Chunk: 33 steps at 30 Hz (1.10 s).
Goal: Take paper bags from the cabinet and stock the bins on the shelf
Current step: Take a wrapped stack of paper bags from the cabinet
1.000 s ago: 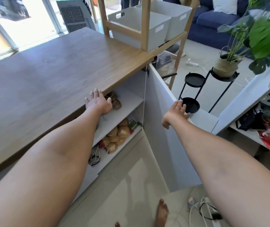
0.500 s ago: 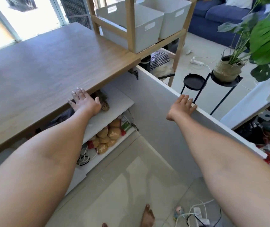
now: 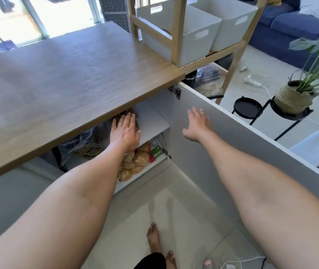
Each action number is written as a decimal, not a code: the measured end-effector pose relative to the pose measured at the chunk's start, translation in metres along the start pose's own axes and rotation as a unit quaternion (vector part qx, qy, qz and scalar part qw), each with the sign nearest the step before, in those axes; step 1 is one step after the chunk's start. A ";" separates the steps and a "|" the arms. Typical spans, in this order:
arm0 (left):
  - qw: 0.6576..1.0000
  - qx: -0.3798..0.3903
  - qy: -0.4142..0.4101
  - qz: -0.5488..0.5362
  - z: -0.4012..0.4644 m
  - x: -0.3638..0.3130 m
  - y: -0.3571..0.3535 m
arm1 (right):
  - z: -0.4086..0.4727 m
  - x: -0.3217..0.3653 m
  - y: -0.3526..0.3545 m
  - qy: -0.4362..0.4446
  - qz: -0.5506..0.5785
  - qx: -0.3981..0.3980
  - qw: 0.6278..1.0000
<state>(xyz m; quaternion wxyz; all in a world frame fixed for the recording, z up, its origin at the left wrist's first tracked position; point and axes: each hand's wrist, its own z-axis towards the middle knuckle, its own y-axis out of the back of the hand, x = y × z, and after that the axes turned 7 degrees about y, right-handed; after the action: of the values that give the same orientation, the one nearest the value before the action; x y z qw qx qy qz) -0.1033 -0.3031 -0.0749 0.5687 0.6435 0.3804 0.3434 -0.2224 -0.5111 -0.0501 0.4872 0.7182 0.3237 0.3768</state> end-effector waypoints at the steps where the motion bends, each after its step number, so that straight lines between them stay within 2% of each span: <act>1: 1.000 0.018 0.011 -0.005 0.003 0.002 0.000 | 0.007 0.008 -0.002 0.020 0.003 0.002 1.000; 8: 0.987 0.109 0.098 -0.068 0.026 0.034 -0.008 | 0.068 0.058 -0.016 0.095 0.006 0.034 0.995; 14: 0.976 0.119 0.153 -0.096 0.043 0.056 -0.022 | 0.111 0.085 -0.039 0.159 0.004 0.089 0.983; 20: 0.957 0.128 0.224 -0.130 0.067 0.054 -0.044 | 0.160 0.081 -0.049 0.214 -0.038 0.129 0.967; 25: 0.928 0.089 0.294 -0.210 0.085 0.046 -0.061 | 0.196 0.072 -0.056 0.247 0.001 0.143 0.959; 28: 0.905 0.053 0.316 -0.278 0.098 0.039 -0.069 | 0.215 0.069 -0.070 0.233 0.050 0.158 0.958; 31: 0.865 0.008 0.343 -0.366 0.114 0.034 -0.084 | 0.233 0.069 -0.091 0.193 0.123 0.176 0.957; 33: 0.823 -0.013 0.385 -0.417 0.135 0.037 -0.103 | 0.249 0.073 -0.110 0.145 0.208 0.176 0.951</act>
<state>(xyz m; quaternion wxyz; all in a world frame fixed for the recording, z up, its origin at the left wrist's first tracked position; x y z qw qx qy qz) 0.0224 -0.3278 -0.1931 0.4729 0.2313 0.7964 0.2978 0.0167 -0.5292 -0.1973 0.2118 0.7814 0.2953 0.5073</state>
